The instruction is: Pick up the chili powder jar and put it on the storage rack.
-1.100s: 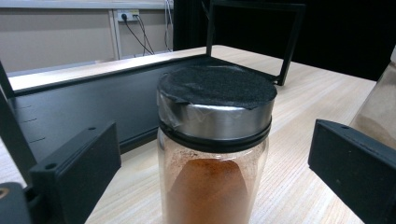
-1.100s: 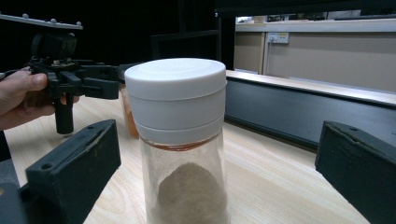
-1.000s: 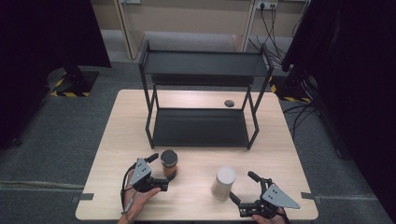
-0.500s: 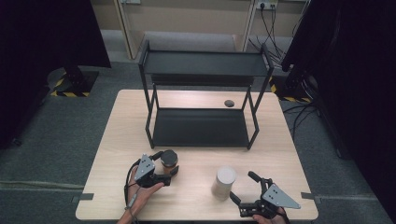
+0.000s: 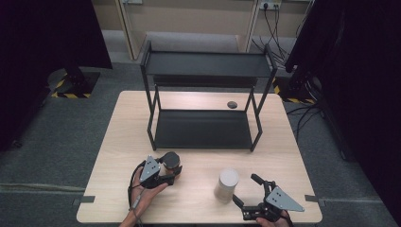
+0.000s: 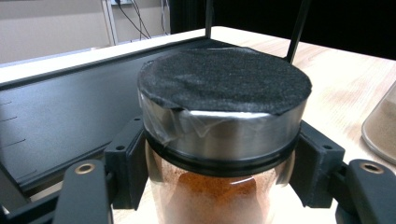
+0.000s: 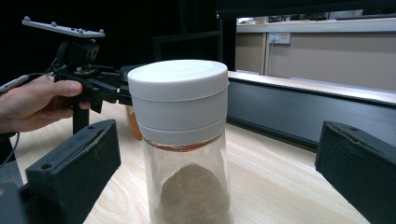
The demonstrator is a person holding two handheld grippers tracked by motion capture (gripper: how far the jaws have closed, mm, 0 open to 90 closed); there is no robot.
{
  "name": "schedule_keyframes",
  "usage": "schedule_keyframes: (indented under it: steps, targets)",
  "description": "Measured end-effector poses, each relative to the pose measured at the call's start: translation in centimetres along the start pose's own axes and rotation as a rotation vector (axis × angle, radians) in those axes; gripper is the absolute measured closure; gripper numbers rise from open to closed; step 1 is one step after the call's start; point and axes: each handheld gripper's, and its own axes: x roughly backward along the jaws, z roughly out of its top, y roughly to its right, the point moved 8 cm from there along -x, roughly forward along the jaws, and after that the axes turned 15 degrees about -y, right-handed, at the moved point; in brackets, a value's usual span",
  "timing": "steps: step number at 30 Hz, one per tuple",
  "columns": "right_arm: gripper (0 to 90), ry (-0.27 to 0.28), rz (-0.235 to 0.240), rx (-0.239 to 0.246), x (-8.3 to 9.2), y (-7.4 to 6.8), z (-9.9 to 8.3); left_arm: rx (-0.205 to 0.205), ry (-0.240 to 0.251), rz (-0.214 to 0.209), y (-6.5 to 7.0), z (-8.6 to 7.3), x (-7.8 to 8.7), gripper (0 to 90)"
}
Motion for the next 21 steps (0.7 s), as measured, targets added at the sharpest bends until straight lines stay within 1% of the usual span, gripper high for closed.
schedule_keyframes:
  steps: [5,6,11,21]
  targets:
    - [0.3,0.001,0.003,0.002,0.0,0.0,0.0,-0.002,0.01,0.012,0.2,0.0,0.2,31.8]
    - [0.3,0.001,0.003,0.002,0.0,0.0,0.0,0.001,0.02,0.01,0.2,0.1,0.3,31.8]
    - [0.3,0.0,0.006,0.006,0.0,-0.1,0.0,0.002,0.036,-0.002,0.3,0.6,0.9,31.9]
    - [0.3,-0.002,0.008,0.006,-0.1,-0.1,0.0,-0.012,0.038,-0.017,0.7,1.6,1.4,31.9]
